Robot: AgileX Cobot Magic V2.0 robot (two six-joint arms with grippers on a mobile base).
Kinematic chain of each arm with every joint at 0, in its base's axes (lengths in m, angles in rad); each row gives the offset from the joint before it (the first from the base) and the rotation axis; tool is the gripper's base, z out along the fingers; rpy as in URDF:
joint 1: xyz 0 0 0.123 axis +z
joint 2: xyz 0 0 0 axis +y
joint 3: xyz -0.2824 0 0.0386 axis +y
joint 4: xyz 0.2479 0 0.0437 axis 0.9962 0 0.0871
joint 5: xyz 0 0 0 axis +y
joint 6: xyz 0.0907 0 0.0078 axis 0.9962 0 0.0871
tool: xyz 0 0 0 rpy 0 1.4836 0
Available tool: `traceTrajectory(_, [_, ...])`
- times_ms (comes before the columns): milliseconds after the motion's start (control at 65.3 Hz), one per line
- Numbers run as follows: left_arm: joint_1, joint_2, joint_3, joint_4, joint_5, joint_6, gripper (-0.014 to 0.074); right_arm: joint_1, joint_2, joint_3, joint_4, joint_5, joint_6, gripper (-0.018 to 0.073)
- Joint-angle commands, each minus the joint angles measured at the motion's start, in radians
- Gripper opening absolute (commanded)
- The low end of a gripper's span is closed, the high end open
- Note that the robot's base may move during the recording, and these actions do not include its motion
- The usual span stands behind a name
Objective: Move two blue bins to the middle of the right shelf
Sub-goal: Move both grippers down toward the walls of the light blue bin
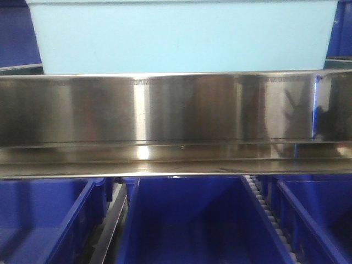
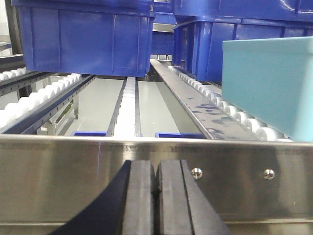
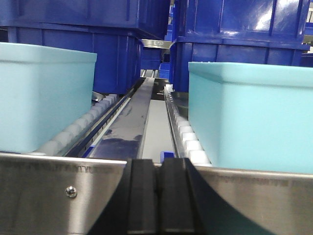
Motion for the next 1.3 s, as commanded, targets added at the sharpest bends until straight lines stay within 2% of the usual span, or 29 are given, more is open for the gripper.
traceTrajectory(0, [-0.003, -0.003, -0.003, -0.006, -0.014, -0.004, -0.0111, 0.000, -0.004, 0.000, 0.000, -0.021, -0.004, -0.0165])
traceTrajectory(736, [-0.003, -0.003, -0.003, -0.006, -0.014, -0.004, -0.0111, 0.000, -0.004, 0.000, 0.000, -0.021, -0.004, -0.0165])
traceTrajectory(904, [-0.003, -0.003, -0.003, -0.001, -0.049, -0.004, -0.0111, 0.000, -0.004, 0.000, 0.000, -0.042, -0.004, -0.0165])
traceTrajectory(1057, [-0.003, -0.003, -0.003, -0.005, -0.130, -0.004, -0.0111, 0.000, -0.004, 0.000, 0.000, -0.137, -0.004, -0.0165])
traceTrajectory(1134, [-0.003, -0.003, -0.039, -0.005, -0.083, -0.004, -0.0111, 0.000, -0.004, -0.018, 0.004, -0.082, -0.004, -0.0165])
traceTrajectory(1287, [-0.003, -0.003, -0.152, -0.001, 0.027, -0.004, -0.0111, 0.000, -0.004, -0.178, 0.004, 0.119, -0.004, -0.0165])
